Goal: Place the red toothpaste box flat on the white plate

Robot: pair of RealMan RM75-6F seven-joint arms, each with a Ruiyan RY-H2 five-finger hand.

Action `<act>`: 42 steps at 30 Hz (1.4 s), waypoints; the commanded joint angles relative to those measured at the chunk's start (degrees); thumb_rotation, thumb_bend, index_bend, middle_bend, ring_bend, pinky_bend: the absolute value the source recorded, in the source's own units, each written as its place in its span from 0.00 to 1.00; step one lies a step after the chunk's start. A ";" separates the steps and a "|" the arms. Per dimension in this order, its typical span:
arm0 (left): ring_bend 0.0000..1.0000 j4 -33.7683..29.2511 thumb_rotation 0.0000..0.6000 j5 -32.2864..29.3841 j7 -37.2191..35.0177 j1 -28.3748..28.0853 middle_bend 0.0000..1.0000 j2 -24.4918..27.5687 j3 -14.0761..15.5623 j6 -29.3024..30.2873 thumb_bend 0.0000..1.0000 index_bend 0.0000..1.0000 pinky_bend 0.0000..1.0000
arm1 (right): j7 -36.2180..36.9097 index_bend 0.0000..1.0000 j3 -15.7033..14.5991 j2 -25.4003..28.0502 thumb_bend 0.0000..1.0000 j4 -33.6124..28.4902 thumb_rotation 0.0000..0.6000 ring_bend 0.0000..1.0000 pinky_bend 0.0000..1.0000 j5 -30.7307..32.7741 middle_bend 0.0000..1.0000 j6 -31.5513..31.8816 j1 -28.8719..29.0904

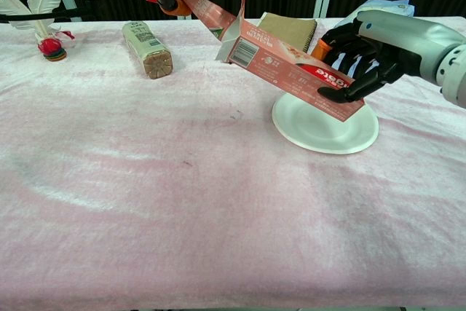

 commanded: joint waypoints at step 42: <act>0.49 -1.57 1.00 -0.09 2.30 -1.44 0.60 -0.08 0.11 1.86 0.32 0.60 0.55 | 0.19 0.44 0.66 -0.35 0.37 -0.59 1.00 0.43 0.46 0.72 0.46 0.84 -0.11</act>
